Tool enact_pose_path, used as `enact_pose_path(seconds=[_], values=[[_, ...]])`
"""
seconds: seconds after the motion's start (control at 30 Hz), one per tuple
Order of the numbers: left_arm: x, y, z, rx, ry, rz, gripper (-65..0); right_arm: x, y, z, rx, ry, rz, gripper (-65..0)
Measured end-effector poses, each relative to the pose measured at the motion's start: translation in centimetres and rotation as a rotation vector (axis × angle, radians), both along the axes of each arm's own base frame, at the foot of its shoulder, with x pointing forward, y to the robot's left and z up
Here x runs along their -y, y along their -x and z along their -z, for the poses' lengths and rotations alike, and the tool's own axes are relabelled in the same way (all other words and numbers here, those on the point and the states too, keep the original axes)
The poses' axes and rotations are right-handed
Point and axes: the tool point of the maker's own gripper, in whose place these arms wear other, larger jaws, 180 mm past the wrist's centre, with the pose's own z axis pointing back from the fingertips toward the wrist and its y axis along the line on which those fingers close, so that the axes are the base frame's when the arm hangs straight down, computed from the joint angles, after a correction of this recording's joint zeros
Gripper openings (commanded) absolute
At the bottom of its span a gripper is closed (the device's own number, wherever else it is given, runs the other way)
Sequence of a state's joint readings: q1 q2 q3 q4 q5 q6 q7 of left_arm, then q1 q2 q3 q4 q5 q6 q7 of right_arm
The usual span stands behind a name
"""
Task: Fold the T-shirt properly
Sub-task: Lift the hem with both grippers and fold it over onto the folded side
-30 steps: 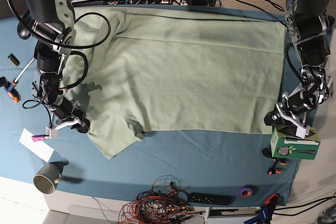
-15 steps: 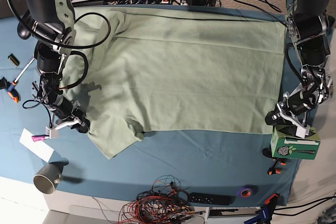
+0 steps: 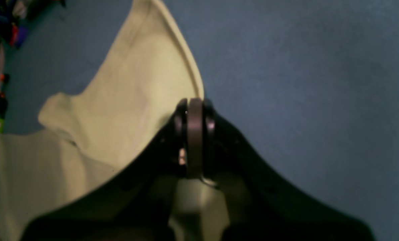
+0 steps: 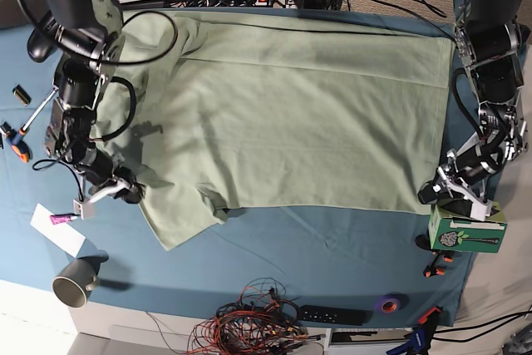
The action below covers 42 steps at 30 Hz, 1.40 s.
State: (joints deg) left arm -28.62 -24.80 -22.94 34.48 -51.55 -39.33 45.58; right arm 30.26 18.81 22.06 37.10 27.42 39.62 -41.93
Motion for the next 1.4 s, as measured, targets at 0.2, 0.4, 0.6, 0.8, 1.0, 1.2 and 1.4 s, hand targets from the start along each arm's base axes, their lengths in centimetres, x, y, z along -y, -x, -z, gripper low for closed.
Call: enact_pose_path(seconds=[0.2,0.4,0.6,0.8,1.0,1.2,1.4], values=[[0.4,0.4,-0.6,-0.014,0.063,0.024,-65.0,0.5,1.3,-2.0,0.049,0.066,-0.035,-65.0],[-1.0,1.3,-1.8,-0.03,0.102,0.046,-65.0,0.6,2.2,-3.3,0.085,0.126,-0.06,-65.0],[-1.2,2.6,-3.4,-0.038,0.187,0.109,-65.0,0.1,3.1,-4.8,0.117,0.148,-0.094,-65.0],[-0.3,5.4,-2.9,-0.089,0.267,0.188,-65.0,-0.7,5.0,-5.8,0.124,0.197,-0.146,-65.0],[0.1,8.2,-0.6,-0.162,0.268,0.215,-65.0,-1.4,7.1,-5.9,0.131,0.235,-0.185,-65.0],[0.0,9.4,-0.2,-0.151,0.252,0.216,-65.0,-1.9,9.6,-5.5,0.112,0.284,-0.222,-65.0],[0.0,9.8,-0.1,-0.149,0.236,0.224,-65.0,0.0,11.6,-5.7,0.077,0.378,-0.257,-65.0]])
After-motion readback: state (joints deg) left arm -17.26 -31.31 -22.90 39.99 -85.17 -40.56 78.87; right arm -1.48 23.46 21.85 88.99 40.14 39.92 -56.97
